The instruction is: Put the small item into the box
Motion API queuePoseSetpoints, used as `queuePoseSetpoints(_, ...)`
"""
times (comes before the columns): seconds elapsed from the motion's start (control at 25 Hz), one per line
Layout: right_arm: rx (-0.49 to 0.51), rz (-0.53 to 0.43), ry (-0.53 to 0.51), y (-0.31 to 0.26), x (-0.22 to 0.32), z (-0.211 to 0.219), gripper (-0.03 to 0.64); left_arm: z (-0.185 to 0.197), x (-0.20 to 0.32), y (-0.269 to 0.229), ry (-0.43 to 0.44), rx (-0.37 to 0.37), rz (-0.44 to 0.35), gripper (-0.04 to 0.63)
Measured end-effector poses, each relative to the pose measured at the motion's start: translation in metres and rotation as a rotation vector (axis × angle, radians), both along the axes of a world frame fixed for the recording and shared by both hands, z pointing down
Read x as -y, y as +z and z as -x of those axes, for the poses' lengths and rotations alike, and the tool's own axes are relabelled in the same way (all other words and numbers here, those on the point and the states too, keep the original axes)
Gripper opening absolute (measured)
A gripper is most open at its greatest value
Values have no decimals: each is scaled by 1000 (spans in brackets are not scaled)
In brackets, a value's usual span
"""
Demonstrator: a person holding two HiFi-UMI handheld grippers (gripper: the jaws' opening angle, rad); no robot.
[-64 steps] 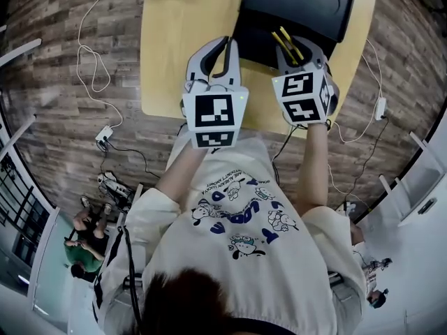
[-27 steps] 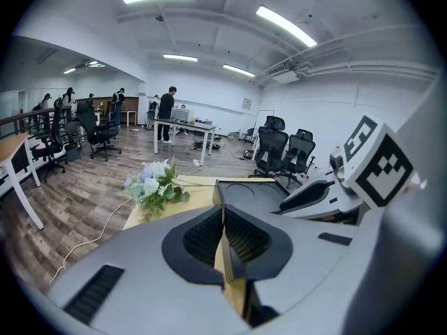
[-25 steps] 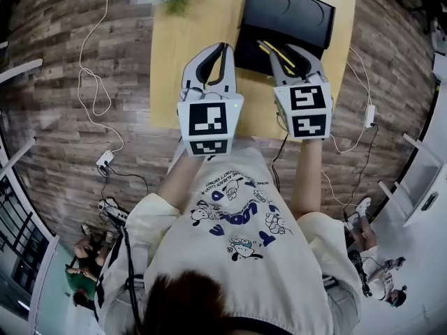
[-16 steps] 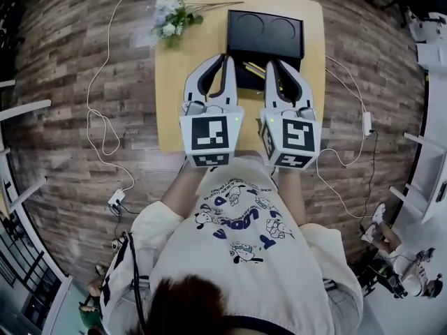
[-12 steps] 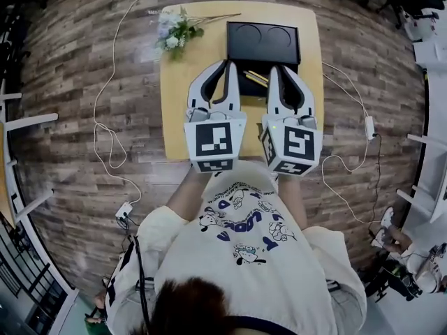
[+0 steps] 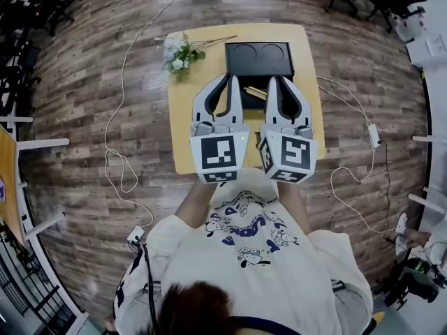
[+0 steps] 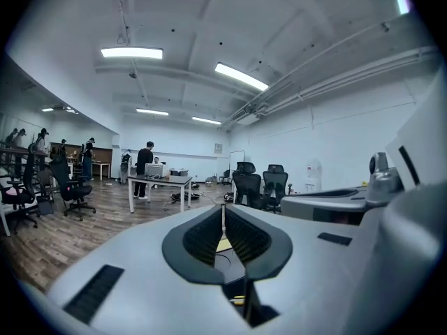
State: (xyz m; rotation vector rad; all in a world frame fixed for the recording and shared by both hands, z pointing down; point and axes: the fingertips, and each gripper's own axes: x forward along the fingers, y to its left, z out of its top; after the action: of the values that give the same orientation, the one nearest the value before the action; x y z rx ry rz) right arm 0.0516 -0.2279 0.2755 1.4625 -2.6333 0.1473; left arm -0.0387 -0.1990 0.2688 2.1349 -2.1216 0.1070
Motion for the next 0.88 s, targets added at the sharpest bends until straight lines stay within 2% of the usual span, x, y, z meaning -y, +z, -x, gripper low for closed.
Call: queuePoseSetpoints(0.88, -2, -43, 20, -12, -5, 1, 40, -5, -1, -14, 33, 13, -37, 25)
